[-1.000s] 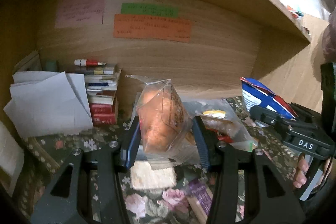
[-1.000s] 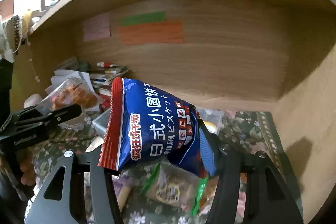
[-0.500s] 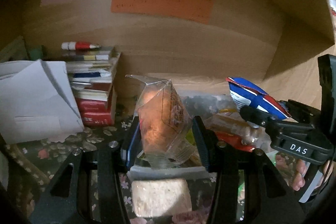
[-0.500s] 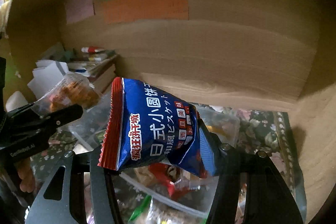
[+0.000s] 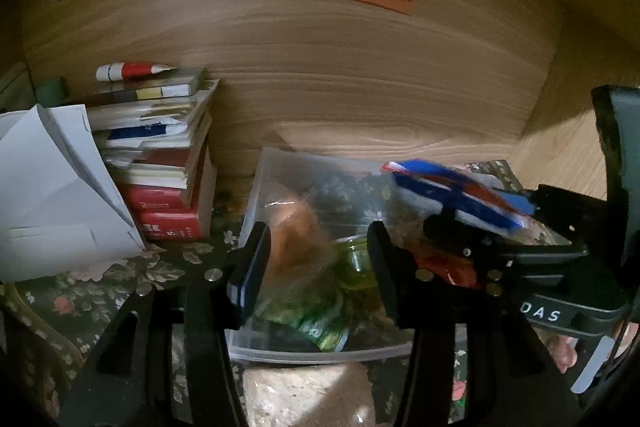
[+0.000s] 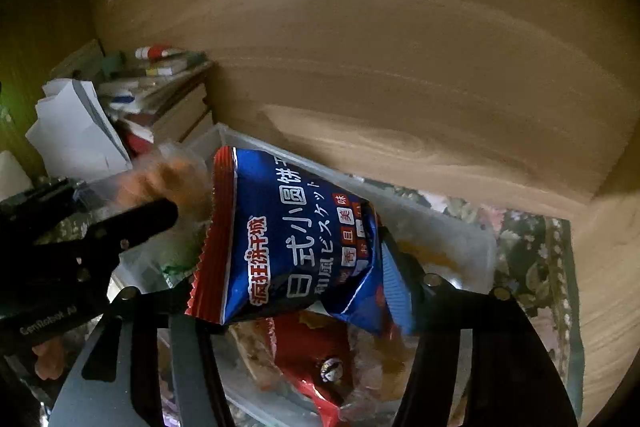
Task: Organize snacks
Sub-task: 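Carry the bread bag and blue biscuit bag over the clear box and release both, then grasp the wrapped bread slab with the left gripper while the right grasps the orange-wrapped bar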
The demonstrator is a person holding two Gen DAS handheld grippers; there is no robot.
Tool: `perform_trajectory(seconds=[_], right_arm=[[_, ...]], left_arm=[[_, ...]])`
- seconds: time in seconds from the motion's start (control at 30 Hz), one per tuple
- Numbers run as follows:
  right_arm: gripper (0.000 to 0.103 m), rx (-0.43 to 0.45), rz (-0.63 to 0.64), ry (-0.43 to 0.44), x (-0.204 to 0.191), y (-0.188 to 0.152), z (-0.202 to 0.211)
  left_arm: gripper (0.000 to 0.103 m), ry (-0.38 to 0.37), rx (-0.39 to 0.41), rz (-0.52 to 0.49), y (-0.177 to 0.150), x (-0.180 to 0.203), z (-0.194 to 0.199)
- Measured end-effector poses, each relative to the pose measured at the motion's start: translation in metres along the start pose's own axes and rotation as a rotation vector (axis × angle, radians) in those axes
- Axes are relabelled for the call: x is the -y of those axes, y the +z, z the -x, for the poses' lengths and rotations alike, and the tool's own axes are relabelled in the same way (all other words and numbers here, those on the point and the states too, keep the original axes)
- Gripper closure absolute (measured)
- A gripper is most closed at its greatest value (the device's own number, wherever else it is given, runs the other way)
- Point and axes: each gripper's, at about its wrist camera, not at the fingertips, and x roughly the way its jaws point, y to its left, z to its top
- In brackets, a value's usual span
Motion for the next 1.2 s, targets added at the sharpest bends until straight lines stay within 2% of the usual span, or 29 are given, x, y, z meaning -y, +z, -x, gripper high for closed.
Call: perform_trajectory(seconds=[0.03, 0.23, 0.33, 0.4, 0.5, 0.7, 0.87, 1.0, 1.2], right_arm=[[0.045, -0.004, -0.005, 0.003, 0.001, -0.001, 0.0], [0.026, 0.011, 0.003, 0.004, 0.001, -0.006, 0.017], [0.02, 0.022, 0.002, 0.019, 0.003, -0.01, 0.029], [0.019, 0.039, -0.006, 0.026, 0.006, -0.014, 0.041], [0.019, 0.071, -0.013, 0.025, 0.01, -0.019, 0.06], [0.016, 0.118, -0.033, 0.009, 0.026, -0.036, 0.093], [0.016, 0.124, -0.073, -0.043, 0.049, -0.058, 0.108], [0.016, 0.102, -0.117, -0.099, 0.07, -0.079, 0.11], [0.016, 0.017, -0.211, -0.119, 0.101, -0.105, 0.092]], left_arm=[[0.051, -0.001, 0.0, -0.001, 0.0, 0.0, 0.001], [0.041, -0.019, 0.028, 0.0, -0.001, 0.003, 0.02], [0.032, -0.015, 0.049, -0.001, -0.002, 0.006, 0.036], [0.022, -0.015, 0.058, -0.004, -0.003, 0.008, 0.043], [0.013, -0.006, 0.08, -0.005, -0.009, 0.011, 0.057], [0.008, 0.017, 0.076, -0.017, -0.022, 0.011, 0.073], [0.007, 0.032, 0.022, -0.01, -0.041, 0.008, 0.068], [0.007, 0.037, -0.036, -0.015, -0.058, 0.008, 0.055], [0.007, 0.039, -0.108, 0.001, -0.077, 0.005, 0.032]])
